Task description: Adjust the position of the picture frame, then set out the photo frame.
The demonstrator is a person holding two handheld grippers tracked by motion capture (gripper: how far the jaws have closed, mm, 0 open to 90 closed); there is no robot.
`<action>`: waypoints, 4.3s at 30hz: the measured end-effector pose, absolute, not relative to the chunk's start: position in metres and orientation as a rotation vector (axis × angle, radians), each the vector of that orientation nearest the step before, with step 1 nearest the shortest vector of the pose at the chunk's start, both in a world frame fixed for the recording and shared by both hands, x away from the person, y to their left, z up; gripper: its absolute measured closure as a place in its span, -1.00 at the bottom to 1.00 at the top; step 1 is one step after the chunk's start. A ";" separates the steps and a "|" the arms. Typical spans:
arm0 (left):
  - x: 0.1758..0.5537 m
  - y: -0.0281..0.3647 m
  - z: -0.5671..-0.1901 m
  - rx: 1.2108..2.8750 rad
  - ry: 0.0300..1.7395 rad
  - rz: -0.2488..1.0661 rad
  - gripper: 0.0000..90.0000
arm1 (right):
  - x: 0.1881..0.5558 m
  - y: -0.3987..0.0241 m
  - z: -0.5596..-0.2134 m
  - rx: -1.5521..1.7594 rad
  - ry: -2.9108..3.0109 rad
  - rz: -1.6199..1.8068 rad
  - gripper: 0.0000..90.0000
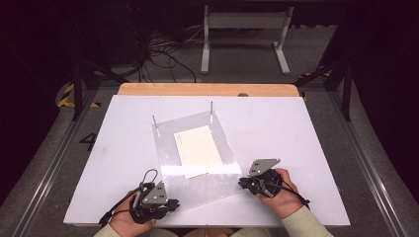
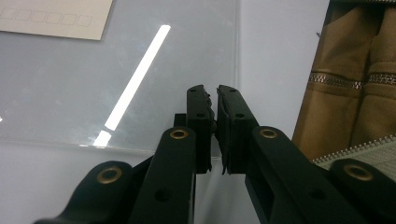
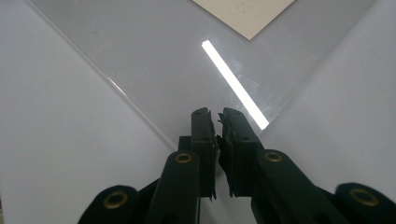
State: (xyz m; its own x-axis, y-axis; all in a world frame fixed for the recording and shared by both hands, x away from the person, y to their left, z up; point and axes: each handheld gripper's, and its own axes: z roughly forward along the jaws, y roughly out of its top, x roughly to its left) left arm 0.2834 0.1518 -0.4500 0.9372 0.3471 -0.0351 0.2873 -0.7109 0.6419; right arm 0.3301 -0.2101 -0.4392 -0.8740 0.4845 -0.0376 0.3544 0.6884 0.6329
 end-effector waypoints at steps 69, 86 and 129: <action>0.373 0.167 -0.464 2.154 0.949 0.210 1.00 | 0.284 -0.245 -0.432 0.646 2.716 1.095 0.64; 0.368 0.159 -0.463 2.175 0.897 0.163 1.00 | 0.303 -0.245 -0.408 0.696 2.550 1.198 0.45; 0.343 0.184 -0.437 2.043 0.826 0.299 0.40 | 0.471 -0.226 -0.373 1.023 2.236 1.149 0.62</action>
State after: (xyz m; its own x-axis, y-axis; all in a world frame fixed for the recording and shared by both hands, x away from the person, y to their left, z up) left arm 0.3426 0.1837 -0.4372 0.7492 0.6553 -0.0961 0.4416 -0.3861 0.8099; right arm 0.4708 -0.2263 -0.3730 -0.6385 0.7687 -0.0365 0.4176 0.3860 0.8226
